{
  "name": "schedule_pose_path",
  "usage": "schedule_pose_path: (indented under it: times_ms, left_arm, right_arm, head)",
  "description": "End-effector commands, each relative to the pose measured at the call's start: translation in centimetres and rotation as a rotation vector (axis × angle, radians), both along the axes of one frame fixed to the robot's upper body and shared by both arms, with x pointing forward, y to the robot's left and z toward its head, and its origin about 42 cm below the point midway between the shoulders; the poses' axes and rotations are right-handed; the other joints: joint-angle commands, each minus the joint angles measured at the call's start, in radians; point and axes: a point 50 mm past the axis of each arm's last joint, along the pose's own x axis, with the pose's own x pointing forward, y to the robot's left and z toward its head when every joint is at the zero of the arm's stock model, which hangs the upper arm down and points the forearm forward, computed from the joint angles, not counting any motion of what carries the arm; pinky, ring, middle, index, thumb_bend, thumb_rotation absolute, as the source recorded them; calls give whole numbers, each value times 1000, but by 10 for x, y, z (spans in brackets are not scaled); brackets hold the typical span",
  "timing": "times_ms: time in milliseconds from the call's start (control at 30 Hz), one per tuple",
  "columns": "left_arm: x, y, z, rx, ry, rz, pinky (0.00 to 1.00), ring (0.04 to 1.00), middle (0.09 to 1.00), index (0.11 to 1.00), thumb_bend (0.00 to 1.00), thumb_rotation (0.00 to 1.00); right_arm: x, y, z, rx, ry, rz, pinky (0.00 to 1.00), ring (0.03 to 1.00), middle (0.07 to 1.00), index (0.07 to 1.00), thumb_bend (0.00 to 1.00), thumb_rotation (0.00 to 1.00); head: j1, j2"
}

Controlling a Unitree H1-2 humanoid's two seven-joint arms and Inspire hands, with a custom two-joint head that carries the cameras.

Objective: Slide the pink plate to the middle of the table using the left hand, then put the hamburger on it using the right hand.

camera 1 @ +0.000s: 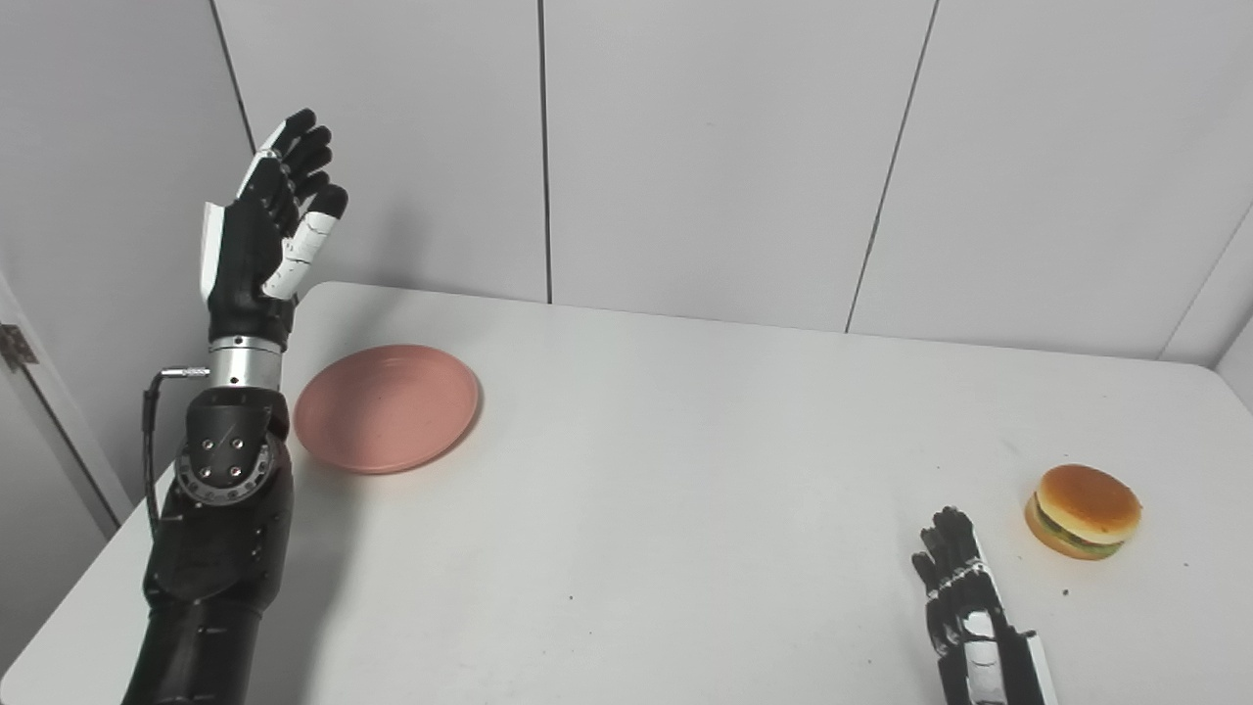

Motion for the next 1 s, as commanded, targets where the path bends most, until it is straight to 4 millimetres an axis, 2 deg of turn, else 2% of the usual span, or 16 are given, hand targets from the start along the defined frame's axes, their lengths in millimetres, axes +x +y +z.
schedule_pose_path:
  times_ms: [0,167,200,433,733,867,967]
  left_arm:
    - [9,15,25,-11,-50,16,872,874,882,862,884,749]
    - [17,30,8,-90,14,44,838,894,899,877,962,767]
    - [18,32,6,-107,26,45,855,904,905,878,983,767]
    - [25,43,-17,-179,102,66,862,916,927,918,942,791]
    - [35,56,-48,-243,171,85,994,937,937,952,947,764]
    - [36,62,-58,-226,214,103,944,953,951,967,878,783]
    - [36,67,-63,-227,238,119,949,952,949,961,862,780]
  right_arm:
    - [3,-14,-24,-16,126,-33,1000,995,983,958,800,880]
    - [3,-14,-24,-19,129,-34,1000,997,984,960,799,886]
    - [2,-14,-24,-19,130,-34,1000,996,984,961,795,886]
    - [1,-12,-23,-23,132,-33,1000,995,986,959,801,891]
    - [1,-11,-23,-22,130,-33,1000,990,982,959,791,894]
    - [1,-11,-22,-27,130,-34,1000,990,982,962,794,897]
    - [0,-11,-21,-27,132,-33,1000,989,981,961,794,895]
  head:
    - [1,0]
    - [2,3]
    - [2,3]
    - [-4,8]
    - [-9,10]
    - [-10,13]
    - [-11,17]
